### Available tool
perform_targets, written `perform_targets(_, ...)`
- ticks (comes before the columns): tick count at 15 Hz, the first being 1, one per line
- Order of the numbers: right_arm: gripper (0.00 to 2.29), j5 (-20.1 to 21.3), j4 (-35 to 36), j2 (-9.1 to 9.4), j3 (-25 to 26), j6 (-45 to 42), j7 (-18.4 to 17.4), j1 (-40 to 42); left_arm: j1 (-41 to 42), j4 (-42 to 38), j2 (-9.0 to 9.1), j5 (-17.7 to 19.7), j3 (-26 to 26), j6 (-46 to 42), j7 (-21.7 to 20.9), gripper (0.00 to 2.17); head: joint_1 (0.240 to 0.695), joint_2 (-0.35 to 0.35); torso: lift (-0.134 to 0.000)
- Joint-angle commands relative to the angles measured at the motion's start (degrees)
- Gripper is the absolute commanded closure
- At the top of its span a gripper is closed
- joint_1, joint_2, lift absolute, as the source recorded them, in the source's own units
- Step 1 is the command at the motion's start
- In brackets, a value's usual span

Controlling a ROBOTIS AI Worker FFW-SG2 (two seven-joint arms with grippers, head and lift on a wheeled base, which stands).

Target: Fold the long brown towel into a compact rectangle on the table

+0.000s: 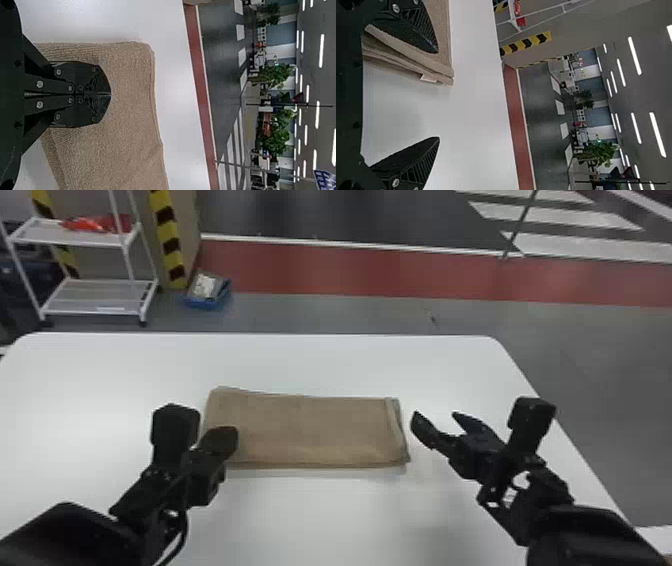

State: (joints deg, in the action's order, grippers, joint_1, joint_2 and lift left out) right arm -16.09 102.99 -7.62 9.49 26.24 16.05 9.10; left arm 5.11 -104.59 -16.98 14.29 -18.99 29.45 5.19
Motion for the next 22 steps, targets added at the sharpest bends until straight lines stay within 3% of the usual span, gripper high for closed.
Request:
perform_targets(1,0.22,-1.75,-2.71,-0.64,-0.27,3.25,0.74,-2.68,-0.10,0.18,-0.07,-0.40,-0.09,1.63,0.00,1.85,0.695,-0.151,-0.123)
perform_targets(5,0.36,-1.84,-5.25,-1.25,-1.76,7.47,1.97,-5.32,0.78,0.18,-0.34,-1.19,0.09,3.39,0.00,1.85,0.695,-0.138,-0.123)
perform_targets(9,0.50,0.71,-4.29,-1.43,-3.43,11.69,2.32,-5.32,1.39,-0.44,-0.34,-1.11,0.00,3.74,0.00,1.85,0.695,-0.116,-0.123)
perform_targets(19,0.50,1.94,-2.79,-1.34,-5.19,15.90,1.97,-8.22,0.43,0.09,-0.25,-1.37,-0.70,4.44,-0.61,1.85,0.695,-0.108,-0.123)
perform_targets(22,0.62,2.73,-4.02,-1.34,-6.07,19.42,1.80,-9.89,0.16,0.71,-0.25,-1.37,-0.70,4.44,-0.79,1.85,0.695,-0.097,-0.123)
